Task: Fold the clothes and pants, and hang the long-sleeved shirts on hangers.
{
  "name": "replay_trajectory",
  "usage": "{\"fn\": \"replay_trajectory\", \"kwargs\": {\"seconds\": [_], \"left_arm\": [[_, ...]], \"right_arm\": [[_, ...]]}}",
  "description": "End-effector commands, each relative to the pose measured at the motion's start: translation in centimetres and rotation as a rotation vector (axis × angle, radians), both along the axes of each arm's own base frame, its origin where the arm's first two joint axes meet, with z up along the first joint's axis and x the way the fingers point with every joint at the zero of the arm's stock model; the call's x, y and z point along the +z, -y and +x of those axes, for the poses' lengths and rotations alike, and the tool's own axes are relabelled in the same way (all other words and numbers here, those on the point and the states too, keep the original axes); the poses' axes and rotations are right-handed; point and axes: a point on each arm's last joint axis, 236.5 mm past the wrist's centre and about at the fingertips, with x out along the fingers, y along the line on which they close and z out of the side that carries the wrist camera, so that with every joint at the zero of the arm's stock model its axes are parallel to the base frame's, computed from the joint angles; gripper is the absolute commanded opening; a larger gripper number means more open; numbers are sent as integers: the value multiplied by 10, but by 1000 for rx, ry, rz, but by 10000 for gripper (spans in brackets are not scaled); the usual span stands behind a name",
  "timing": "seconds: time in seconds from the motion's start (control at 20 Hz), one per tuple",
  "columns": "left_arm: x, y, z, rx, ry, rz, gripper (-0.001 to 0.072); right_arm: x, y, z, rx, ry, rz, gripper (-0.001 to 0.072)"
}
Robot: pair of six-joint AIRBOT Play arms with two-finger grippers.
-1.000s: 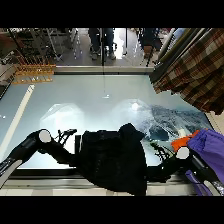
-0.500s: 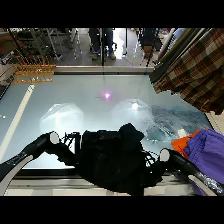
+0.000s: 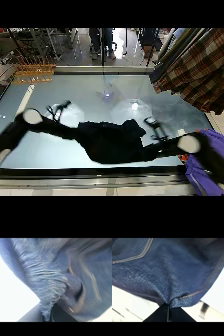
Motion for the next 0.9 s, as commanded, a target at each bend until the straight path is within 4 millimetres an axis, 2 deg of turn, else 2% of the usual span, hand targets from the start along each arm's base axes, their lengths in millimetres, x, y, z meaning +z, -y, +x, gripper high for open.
{"fn": "replay_trajectory", "kwargs": {"seconds": [0.0,0.1,0.2,0.3,0.4,0.45,0.5,0.55,0.6,0.65,0.7,0.75,0.85], "left_arm": [[159,4,-1,9,310,-198,24],[227,20,-26,-38,435,-325,24],[294,37,-67,-117,555,-486,24],[351,42,-103,-157,695,-600,24],[399,36,-121,-128,849,-685,24],[413,31,-120,-90,899,-711,24],[416,26,-112,-56,923,-706,24],[406,27,-97,-35,883,-694,24],[386,32,-78,-17,787,-703,24],[354,41,-52,-6,681,-696,24],[316,50,-24,14,578,-676,25],[268,56,7,48,461,-646,25],[174,56,68,163,272,-594,25]], "right_arm": [[178,34,-25,-74,450,53,29],[257,30,-51,-50,652,133,29],[315,33,-72,-49,813,171,29],[370,41,-91,-62,991,194,29],[418,52,-100,-90,1184,197,29],[435,59,-94,-113,1258,179,29],[440,64,-76,-138,1274,152,29],[428,65,-48,-151,1223,109,29],[404,61,-10,-145,1123,67,29],[368,52,35,-125,984,26,29],[321,42,85,-101,834,-18,30],[269,35,129,-82,693,-59,30],[152,26,209,-65,432,-124,30]]}}
